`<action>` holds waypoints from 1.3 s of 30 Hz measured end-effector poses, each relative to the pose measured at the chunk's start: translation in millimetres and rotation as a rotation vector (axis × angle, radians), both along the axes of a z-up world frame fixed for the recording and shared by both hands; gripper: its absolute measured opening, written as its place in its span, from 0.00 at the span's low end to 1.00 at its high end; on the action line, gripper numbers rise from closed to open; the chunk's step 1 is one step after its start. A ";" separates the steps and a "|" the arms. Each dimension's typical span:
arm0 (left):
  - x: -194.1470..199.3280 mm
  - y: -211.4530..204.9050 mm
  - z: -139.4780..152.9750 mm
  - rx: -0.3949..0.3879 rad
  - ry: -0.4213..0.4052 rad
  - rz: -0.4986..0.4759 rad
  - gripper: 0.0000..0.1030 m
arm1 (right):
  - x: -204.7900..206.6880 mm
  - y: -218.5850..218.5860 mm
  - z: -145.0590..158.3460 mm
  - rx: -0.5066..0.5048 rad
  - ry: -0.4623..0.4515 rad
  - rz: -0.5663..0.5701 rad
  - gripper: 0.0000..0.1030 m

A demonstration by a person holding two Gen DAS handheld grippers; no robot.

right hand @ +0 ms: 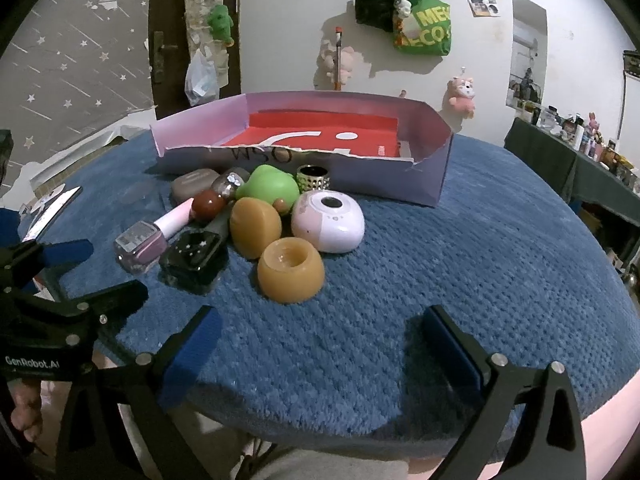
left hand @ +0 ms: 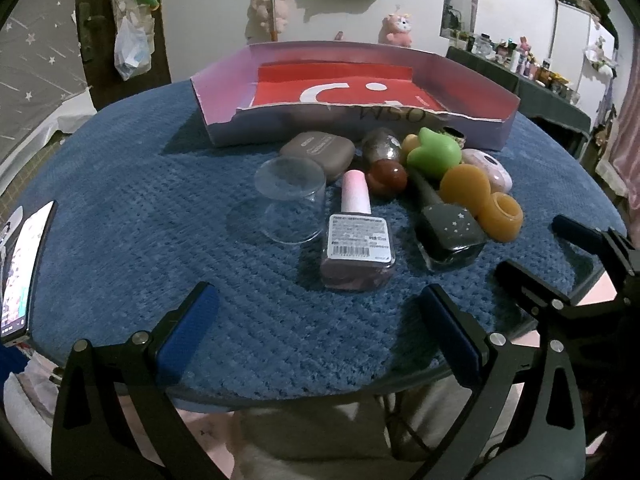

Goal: Organize rigid objects
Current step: 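Grasp the pink-capped nail polish bottle with the left gripper while the right gripper grasps the amber candle holder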

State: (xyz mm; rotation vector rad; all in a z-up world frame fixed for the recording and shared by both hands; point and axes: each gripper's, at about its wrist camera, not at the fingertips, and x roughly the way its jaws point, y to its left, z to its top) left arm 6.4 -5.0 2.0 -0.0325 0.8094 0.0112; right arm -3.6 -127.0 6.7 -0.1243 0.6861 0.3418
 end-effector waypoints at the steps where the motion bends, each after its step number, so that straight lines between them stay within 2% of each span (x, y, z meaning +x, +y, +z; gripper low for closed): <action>1: 0.6 -0.4 0.4 -0.004 -0.001 -0.005 0.97 | 1.7 0.0 0.2 0.000 0.001 0.004 0.95; 4: 2.3 -2.8 1.4 -0.005 -0.005 -0.010 0.92 | 8.0 0.2 2.0 0.003 0.005 0.013 0.92; 7: 4.5 -4.5 2.6 -0.005 -0.010 -0.012 0.86 | 12.9 1.9 3.8 0.003 0.004 0.021 0.82; 9: 6.4 -5.0 3.3 -0.006 -0.011 -0.012 0.77 | 14.6 3.6 3.6 -0.001 0.002 0.028 0.79; 13: 11.7 -4.8 4.8 -0.015 -0.015 -0.016 0.65 | 19.4 9.6 4.2 -0.002 -0.003 0.055 0.70; 15: 14.5 -5.8 5.2 -0.011 -0.016 -0.019 0.63 | 20.6 11.9 4.3 -0.004 -0.003 0.063 0.65; 18: 17.0 -9.1 6.1 -0.009 -0.019 -0.031 0.48 | 22.8 15.0 4.4 -0.002 -0.001 0.077 0.59; 23: 18.5 -12.6 6.7 0.001 -0.026 -0.039 0.39 | 22.1 20.1 3.9 -0.012 -0.014 0.095 0.51; 26: 17.7 -15.3 7.6 0.003 -0.029 -0.056 0.33 | 20.3 22.7 4.3 -0.012 -0.014 0.109 0.42; 30: 17.1 -15.4 7.8 0.005 -0.029 -0.060 0.33 | 18.3 25.5 4.6 -0.022 -0.017 0.113 0.39; 34: 14.4 -12.5 9.5 -0.016 -0.026 -0.072 0.33 | 16.6 22.8 5.7 0.000 -0.004 0.113 0.39; 39: 5.9 -14.2 12.1 -0.003 -0.043 -0.083 0.33 | 13.1 17.7 12.6 0.028 -0.001 0.122 0.39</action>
